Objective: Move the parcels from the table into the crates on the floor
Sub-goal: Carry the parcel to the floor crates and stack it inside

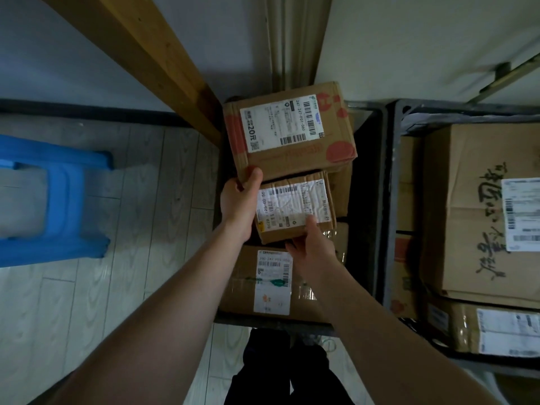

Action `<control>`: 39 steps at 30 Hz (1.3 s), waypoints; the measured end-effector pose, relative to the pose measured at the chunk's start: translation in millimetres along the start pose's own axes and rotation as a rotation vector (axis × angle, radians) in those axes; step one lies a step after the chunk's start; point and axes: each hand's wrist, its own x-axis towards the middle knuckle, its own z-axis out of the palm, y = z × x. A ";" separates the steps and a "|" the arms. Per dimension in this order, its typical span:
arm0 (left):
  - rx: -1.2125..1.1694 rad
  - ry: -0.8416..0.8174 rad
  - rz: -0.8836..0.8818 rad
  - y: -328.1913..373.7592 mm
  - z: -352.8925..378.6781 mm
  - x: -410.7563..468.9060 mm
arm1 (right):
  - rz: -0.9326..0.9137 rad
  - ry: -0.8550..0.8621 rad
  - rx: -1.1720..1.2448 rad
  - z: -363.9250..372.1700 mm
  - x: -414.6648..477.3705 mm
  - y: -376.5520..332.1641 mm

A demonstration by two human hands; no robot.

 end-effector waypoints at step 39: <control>-0.098 0.390 0.037 2.3 -16.9 8.0 | -0.515 0.069 -0.341 9.9 24.0 -86.4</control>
